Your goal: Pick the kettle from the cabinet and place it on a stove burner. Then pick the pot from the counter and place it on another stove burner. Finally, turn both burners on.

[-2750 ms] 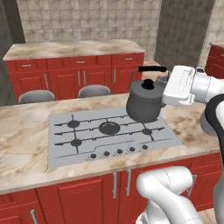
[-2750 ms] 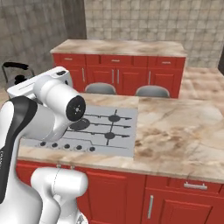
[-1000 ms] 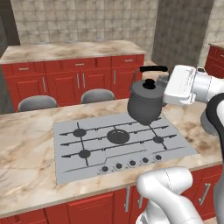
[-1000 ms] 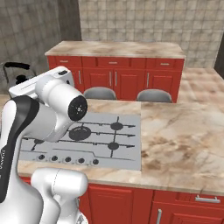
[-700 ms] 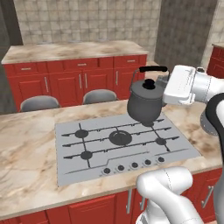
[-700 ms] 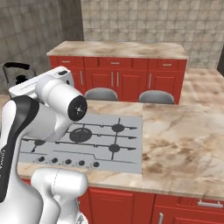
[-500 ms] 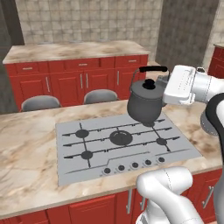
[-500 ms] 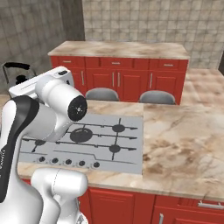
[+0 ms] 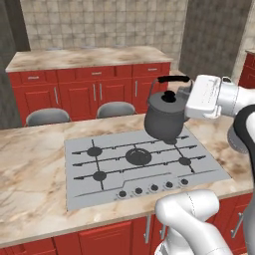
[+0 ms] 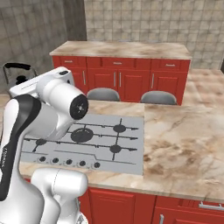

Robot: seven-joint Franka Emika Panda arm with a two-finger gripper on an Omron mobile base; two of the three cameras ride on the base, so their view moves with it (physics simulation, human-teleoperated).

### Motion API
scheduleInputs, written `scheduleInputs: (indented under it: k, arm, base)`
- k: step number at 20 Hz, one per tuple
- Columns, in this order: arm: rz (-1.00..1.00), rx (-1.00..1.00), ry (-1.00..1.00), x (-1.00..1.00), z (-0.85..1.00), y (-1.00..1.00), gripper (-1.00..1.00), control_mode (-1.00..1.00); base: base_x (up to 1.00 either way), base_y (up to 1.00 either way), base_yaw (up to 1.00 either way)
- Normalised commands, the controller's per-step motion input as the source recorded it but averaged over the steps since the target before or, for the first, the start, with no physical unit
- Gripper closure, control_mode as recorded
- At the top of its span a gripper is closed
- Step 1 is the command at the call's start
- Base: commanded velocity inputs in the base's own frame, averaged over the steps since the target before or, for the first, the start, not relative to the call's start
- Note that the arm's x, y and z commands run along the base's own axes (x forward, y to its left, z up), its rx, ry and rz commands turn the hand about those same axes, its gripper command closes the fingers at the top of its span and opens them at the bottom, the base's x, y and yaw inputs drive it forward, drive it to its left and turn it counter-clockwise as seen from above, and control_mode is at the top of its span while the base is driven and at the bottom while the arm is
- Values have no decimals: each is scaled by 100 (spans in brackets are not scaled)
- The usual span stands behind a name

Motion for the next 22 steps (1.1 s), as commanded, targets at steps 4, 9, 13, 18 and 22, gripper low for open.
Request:
scheduleInputs:
  k: [4, 9, 13, 18, 22]
  arm:
    - [4, 0, 2, 10, 0, 0, 100, -100]
    - [4, 0, 0, 11, 0, 0, 100, -100]
    - [5, 0, 0, 14, -1, 0, 100, -100]
    - [5, 0, 0, 18, -2, 0, 100, -100]
    - [6, 0, 0, 17, -7, 0, 100, -100]
  base:
    - [0, 0, 0]
    - [0, 0, 0]
    - [0, 0, 0]
    - [0, 0, 0]
    - [0, 0, 0]
